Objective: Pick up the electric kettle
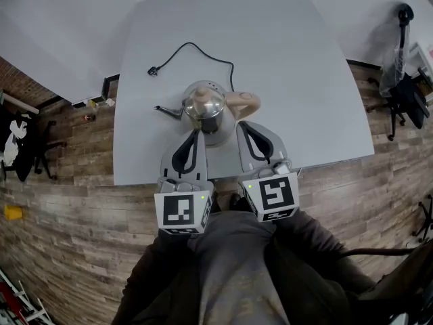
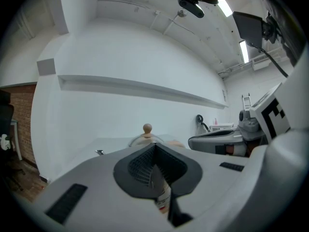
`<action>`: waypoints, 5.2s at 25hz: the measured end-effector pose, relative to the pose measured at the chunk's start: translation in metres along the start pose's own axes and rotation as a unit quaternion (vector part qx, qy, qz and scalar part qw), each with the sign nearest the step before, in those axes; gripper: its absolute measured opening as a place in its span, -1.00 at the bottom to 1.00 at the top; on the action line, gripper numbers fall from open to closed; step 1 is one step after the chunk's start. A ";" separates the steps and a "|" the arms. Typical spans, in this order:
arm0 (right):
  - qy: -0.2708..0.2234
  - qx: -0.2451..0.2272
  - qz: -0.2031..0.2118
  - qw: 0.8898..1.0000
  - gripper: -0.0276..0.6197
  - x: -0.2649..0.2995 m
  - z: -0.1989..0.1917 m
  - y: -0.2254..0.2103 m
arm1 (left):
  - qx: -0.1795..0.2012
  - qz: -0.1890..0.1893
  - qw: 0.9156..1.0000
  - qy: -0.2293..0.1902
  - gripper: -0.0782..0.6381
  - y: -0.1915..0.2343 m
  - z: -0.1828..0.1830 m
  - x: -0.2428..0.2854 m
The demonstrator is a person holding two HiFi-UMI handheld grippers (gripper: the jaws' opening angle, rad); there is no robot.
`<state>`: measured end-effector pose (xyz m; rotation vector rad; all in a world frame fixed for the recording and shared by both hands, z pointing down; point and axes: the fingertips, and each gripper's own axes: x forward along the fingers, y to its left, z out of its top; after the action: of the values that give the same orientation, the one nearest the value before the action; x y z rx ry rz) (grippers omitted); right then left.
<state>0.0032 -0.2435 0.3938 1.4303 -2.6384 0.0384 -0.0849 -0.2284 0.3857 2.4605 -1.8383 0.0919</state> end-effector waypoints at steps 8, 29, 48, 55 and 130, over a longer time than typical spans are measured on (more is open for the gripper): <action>0.019 0.007 -0.021 1.000 -0.91 0.019 -0.045 -0.002 | -0.003 0.036 0.999 -0.010 -0.78 0.039 -0.036 -0.002; 0.034 0.012 -0.064 0.997 -0.65 0.037 -0.066 -0.021 | -0.020 0.044 0.999 -0.023 -0.76 0.083 -0.055 0.008; 0.051 0.021 -0.126 0.990 -0.31 0.050 -0.082 -0.062 | -0.044 0.041 0.998 -0.026 -0.38 0.108 -0.062 0.030; 0.050 0.030 -0.136 0.989 -0.30 0.056 -0.086 -0.075 | -0.040 0.042 0.998 -0.033 -0.37 0.112 -0.060 0.037; -0.001 0.017 -0.110 0.994 -0.83 0.083 0.082 -0.088 | -0.081 0.001 0.993 -0.085 -0.71 0.108 0.126 0.062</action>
<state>0.0228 -0.3676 0.3197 1.7234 -2.4767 0.0570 -0.1697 -0.3296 0.2677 2.4202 -1.8290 -0.2657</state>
